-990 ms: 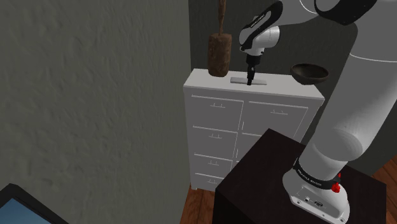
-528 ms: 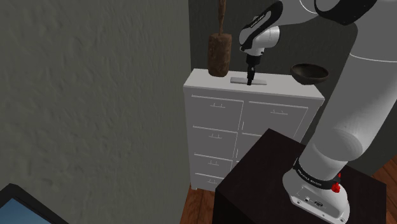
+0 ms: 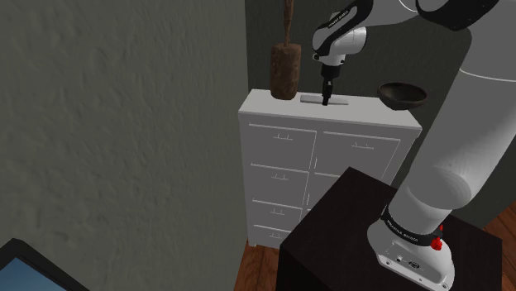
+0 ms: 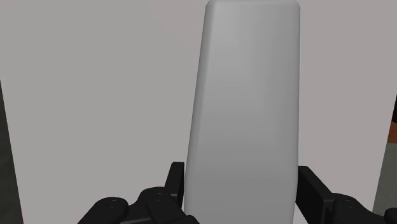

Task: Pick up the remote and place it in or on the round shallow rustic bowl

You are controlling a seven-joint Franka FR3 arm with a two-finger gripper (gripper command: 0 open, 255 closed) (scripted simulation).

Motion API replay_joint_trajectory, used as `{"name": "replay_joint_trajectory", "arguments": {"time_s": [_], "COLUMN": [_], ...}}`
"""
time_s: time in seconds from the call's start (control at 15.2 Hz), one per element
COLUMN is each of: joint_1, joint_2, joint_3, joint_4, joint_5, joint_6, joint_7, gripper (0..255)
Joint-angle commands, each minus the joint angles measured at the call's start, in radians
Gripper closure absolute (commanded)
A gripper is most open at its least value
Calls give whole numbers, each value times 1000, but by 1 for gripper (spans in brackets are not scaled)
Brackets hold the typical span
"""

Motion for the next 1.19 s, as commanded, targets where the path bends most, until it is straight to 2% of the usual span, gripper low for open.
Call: {"name": "replay_joint_trajectory", "arguments": {"time_s": [0.0, 1.12], "joint_1": [3, 9], "joint_2": [-16, -89], "joint_3": [0, 5], "joint_4": [11, 169], "joint_5": [-11, -55], "joint_6": [-24, -245], "joint_7": [9, 43], "gripper": [255, 255]}}
